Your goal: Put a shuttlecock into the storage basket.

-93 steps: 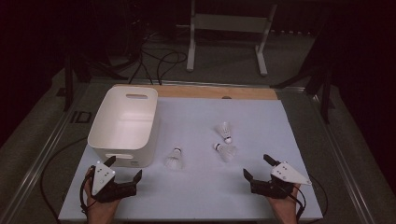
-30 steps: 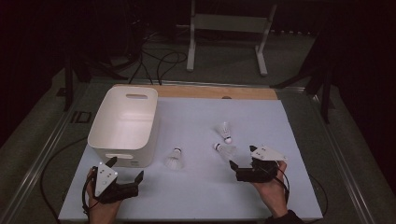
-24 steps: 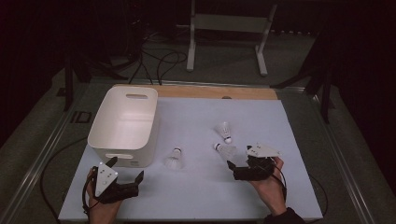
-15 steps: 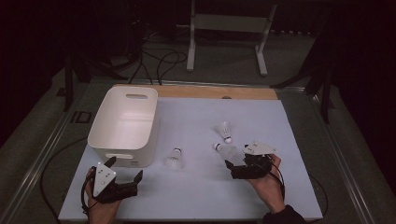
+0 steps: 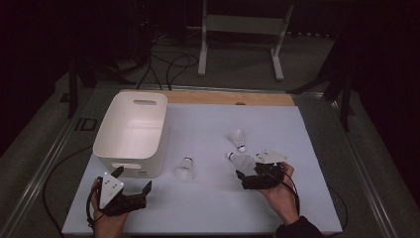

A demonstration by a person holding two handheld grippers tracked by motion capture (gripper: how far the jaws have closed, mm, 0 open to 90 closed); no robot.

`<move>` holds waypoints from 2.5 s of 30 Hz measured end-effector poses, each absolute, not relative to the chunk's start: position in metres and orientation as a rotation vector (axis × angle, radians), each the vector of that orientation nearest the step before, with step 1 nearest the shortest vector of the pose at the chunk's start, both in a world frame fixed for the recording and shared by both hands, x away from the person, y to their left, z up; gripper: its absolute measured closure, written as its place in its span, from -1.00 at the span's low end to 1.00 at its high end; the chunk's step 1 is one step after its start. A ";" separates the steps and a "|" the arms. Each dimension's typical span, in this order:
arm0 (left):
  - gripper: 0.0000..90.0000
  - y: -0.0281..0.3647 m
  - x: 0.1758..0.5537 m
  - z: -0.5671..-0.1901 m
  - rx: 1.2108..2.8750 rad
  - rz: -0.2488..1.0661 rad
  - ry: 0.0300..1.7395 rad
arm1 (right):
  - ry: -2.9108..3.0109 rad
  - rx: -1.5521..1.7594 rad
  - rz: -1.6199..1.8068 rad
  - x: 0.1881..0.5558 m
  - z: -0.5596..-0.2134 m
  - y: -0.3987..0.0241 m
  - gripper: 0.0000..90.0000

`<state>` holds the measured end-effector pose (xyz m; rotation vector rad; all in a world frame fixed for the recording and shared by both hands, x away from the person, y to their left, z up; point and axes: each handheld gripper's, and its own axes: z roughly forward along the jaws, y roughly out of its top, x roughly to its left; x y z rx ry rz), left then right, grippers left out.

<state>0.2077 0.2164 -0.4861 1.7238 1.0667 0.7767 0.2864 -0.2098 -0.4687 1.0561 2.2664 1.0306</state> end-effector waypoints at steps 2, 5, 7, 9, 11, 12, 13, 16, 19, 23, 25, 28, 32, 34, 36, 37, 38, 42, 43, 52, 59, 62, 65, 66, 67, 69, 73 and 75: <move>-1.00 0.216 0.208 -0.486 1.721 0.775 1.067 | 2.265 1.057 1.027 0.287 -0.471 -0.209 -0.82; -1.00 0.216 0.208 -0.486 1.723 0.775 1.067 | 2.268 1.067 1.020 0.287 -0.473 -0.208 -0.82; -1.00 0.216 0.208 -0.486 1.725 0.775 1.067 | 2.269 1.064 1.009 0.287 -0.474 -0.208 -0.82; -1.00 0.216 0.208 -0.486 1.726 0.775 1.066 | 2.268 1.064 1.025 0.287 -0.474 -0.207 -0.82; -1.00 0.216 0.208 -0.486 1.727 0.776 1.065 | 2.270 1.056 1.020 0.287 -0.475 -0.206 -0.82; -1.00 0.216 0.208 -0.486 1.726 0.776 1.064 | 2.273 1.056 1.022 0.287 -0.476 -0.205 -0.82; -1.00 0.216 0.208 -0.486 1.725 0.776 1.064 | 2.276 1.058 1.024 0.287 -0.476 -0.205 -0.82; -1.00 0.216 0.208 -0.486 1.726 0.775 1.064 | 2.280 1.062 1.022 0.288 -0.478 -0.203 -0.80; -1.00 0.216 0.208 -0.486 1.726 0.776 1.063 | 2.287 1.063 1.009 0.289 -0.480 -0.202 -0.80; -1.00 0.216 0.208 -0.486 1.728 0.776 1.063 | 2.298 1.067 1.007 0.289 -0.482 -0.199 -0.76; -1.00 0.216 0.208 -0.486 1.728 0.776 1.063 | 2.302 1.065 1.001 0.290 -0.483 -0.198 -0.75; -1.00 0.216 0.208 -0.486 1.725 0.775 1.064 | 2.316 1.067 0.994 0.291 -0.485 -0.196 -0.69; -1.00 0.216 0.208 -0.486 1.729 0.776 1.063 | 2.328 1.065 0.978 0.292 -0.488 -0.193 -0.65; -1.00 0.216 0.208 -0.486 1.728 0.776 1.063 | 2.337 1.077 0.962 0.294 -0.490 -0.192 -0.51; -1.00 0.216 0.208 -0.486 1.727 0.775 1.064 | 2.351 1.085 0.963 0.296 -0.492 -0.192 -0.41; -1.00 0.216 0.208 -0.486 1.726 0.775 1.064 | 2.356 1.091 0.966 0.297 -0.493 -0.191 -0.33; -1.00 0.216 0.208 -0.486 1.727 0.775 1.064 | 2.357 1.093 0.956 0.298 -0.493 -0.191 -0.28; -1.00 0.215 0.208 -0.487 1.734 0.775 1.063 | 2.354 1.109 0.945 0.302 -0.495 -0.190 -0.03; -1.00 0.215 0.208 -0.487 1.735 0.774 1.063 | 2.351 1.111 0.943 0.303 -0.495 -0.189 0.03; -1.00 0.215 0.209 -0.487 1.737 0.774 1.062 | 2.336 1.140 0.935 0.313 -0.497 -0.183 0.40; -1.00 0.216 0.209 -0.486 1.732 0.776 1.065 | 2.327 1.161 0.909 0.319 -0.497 -0.177 0.66; -1.00 0.215 0.208 -0.486 1.732 0.777 1.063 | 2.328 1.158 0.896 0.320 -0.498 -0.175 0.83; -1.00 0.216 0.208 -0.486 1.730 0.776 1.065 | 2.329 1.152 0.893 0.320 -0.497 -0.174 0.96; -1.00 0.216 0.208 -0.486 1.728 0.775 1.065 | 2.327 1.145 0.888 0.320 -0.496 -0.174 0.97; -1.00 0.216 0.208 -0.486 1.729 0.775 1.065 | 2.328 1.144 0.886 0.320 -0.495 -0.174 0.98; -1.00 0.216 0.208 -0.486 1.732 0.776 1.065 | 2.334 1.136 0.883 0.320 -0.494 -0.173 0.99; -1.00 0.216 0.208 -0.487 1.733 0.774 1.064 | 2.341 1.110 0.874 0.320 -0.489 -0.171 0.99; -1.00 0.216 0.208 -0.487 1.733 0.774 1.064 | 2.341 1.095 0.874 0.320 -0.488 -0.171 0.99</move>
